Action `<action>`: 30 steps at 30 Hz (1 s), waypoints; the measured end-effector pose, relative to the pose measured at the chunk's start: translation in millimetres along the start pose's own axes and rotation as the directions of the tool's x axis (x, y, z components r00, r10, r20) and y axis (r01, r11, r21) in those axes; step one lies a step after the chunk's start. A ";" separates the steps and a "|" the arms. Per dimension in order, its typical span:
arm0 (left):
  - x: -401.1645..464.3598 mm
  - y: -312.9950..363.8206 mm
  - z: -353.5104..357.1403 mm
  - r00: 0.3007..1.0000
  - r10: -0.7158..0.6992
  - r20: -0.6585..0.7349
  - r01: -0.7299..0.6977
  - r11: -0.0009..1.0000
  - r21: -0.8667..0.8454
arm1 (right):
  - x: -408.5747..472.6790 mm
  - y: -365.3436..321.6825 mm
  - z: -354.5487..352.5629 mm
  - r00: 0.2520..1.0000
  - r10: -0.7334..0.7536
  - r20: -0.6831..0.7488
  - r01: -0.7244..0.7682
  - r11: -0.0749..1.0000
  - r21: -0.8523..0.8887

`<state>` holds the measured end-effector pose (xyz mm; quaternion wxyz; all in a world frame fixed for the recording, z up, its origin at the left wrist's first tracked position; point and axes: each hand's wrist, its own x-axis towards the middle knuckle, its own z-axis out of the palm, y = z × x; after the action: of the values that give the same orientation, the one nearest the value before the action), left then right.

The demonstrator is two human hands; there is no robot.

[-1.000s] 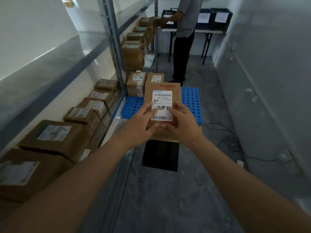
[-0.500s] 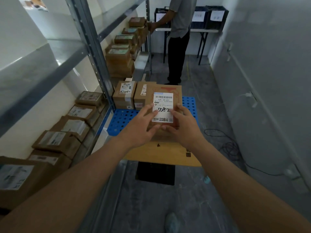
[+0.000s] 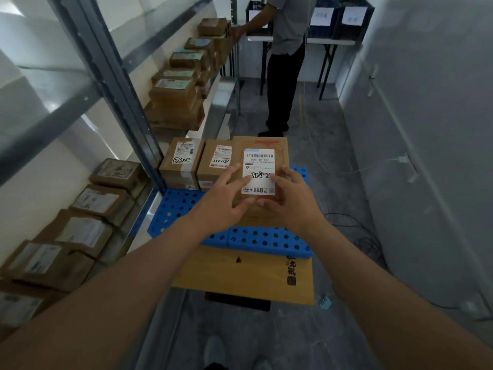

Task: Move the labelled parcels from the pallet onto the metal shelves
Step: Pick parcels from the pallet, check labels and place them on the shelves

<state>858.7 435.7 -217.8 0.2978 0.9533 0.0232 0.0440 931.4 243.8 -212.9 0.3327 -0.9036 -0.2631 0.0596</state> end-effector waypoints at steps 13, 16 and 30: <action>126.8 -70.8 5.7 0.989 0.036 0.145 -0.022 0.995 -0.100 | 122.5 22.1 26.7 0.987 0.160 -0.006 -0.160 0.985 -0.058; 152.9 -85.1 7.5 0.983 0.038 0.180 -0.021 0.995 -0.097 | 147.6 24.9 33.0 0.979 0.202 -0.007 -0.203 0.977 -0.062; 221.3 -120.9 43.0 0.956 -0.026 0.291 0.050 0.996 -0.075 | 213.4 85.3 58.7 0.957 0.269 0.106 -0.270 0.963 -0.005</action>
<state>1081.0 526.3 -306.5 0.3376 0.9359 -0.0043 -0.1008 1134.3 332.5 -297.8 0.3112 -0.9250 -0.1548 0.1533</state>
